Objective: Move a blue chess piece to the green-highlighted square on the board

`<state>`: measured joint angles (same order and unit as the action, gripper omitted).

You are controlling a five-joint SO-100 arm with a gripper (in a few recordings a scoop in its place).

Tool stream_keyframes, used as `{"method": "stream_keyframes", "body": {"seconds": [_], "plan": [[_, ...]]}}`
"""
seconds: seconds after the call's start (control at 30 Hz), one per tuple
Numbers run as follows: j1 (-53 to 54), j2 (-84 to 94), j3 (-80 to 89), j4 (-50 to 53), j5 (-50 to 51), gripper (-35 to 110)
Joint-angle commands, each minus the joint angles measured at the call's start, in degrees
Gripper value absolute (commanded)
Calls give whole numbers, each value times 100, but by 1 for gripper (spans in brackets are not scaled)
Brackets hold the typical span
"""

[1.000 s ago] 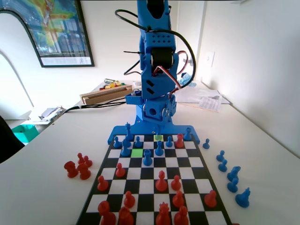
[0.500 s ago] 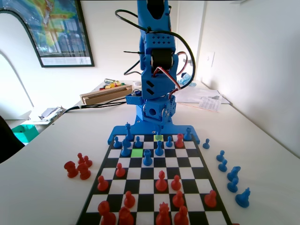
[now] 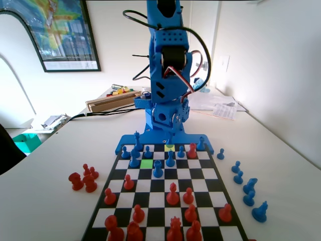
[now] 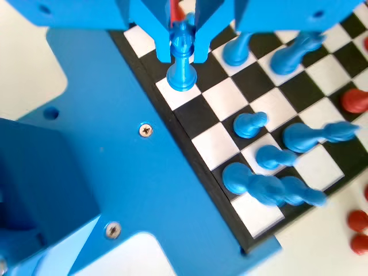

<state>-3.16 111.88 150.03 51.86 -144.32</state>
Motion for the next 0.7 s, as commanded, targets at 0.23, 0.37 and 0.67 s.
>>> {"method": "stream_keyframes", "body": {"seconds": [0.23,0.37,0.67], "plan": [[598,202,-1020,782,-53,1],[826,149,-1257,896,-44,1],[1222,-316,-1819,905,246,1]]}}
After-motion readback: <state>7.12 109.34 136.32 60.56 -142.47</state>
